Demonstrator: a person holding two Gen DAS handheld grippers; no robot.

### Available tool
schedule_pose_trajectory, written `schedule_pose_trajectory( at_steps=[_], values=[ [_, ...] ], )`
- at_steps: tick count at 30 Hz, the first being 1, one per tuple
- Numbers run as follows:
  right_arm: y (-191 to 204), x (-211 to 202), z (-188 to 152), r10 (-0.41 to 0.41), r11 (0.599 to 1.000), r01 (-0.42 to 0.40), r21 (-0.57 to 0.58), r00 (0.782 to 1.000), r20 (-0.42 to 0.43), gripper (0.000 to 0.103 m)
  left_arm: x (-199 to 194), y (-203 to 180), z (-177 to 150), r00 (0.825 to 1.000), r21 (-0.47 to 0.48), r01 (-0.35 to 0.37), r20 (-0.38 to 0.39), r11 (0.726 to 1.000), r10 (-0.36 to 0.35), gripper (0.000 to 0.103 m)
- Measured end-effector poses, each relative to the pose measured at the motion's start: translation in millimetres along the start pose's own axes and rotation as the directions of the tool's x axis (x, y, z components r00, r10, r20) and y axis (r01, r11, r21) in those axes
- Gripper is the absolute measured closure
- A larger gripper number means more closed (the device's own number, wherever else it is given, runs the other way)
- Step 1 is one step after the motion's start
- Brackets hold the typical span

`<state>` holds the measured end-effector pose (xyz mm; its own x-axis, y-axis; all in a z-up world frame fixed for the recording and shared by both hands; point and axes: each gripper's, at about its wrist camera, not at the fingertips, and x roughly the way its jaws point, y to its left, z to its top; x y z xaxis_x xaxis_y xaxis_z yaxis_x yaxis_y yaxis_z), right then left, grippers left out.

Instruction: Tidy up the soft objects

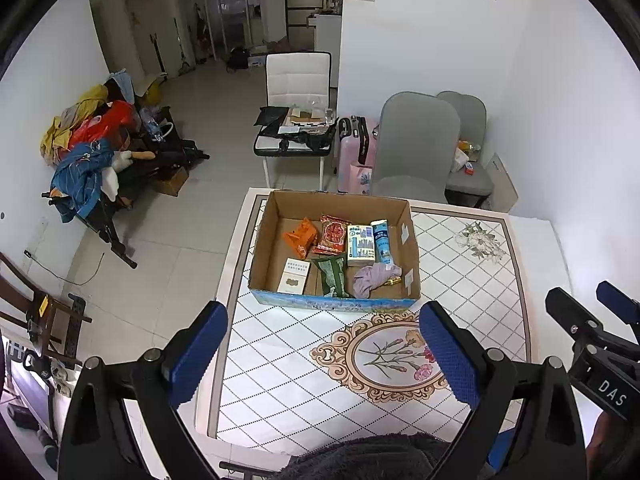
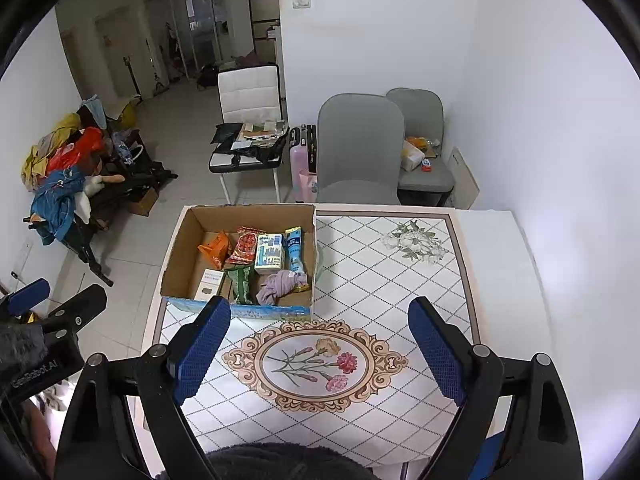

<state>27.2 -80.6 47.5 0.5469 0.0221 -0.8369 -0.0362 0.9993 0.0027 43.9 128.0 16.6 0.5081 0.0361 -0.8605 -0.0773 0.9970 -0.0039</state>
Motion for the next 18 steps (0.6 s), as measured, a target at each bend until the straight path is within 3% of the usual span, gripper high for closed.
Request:
schedule_pose_trajectory(
  at_steps=[18],
  values=[
    [5.3,11.6,-3.3,-0.003,1.000,0.003,0.003,1.000,-0.016,0.011,8.5,4.8,2.4,1.000,0.010,-0.004,-0.008,1.000,0.004,0.005]
  ],
)
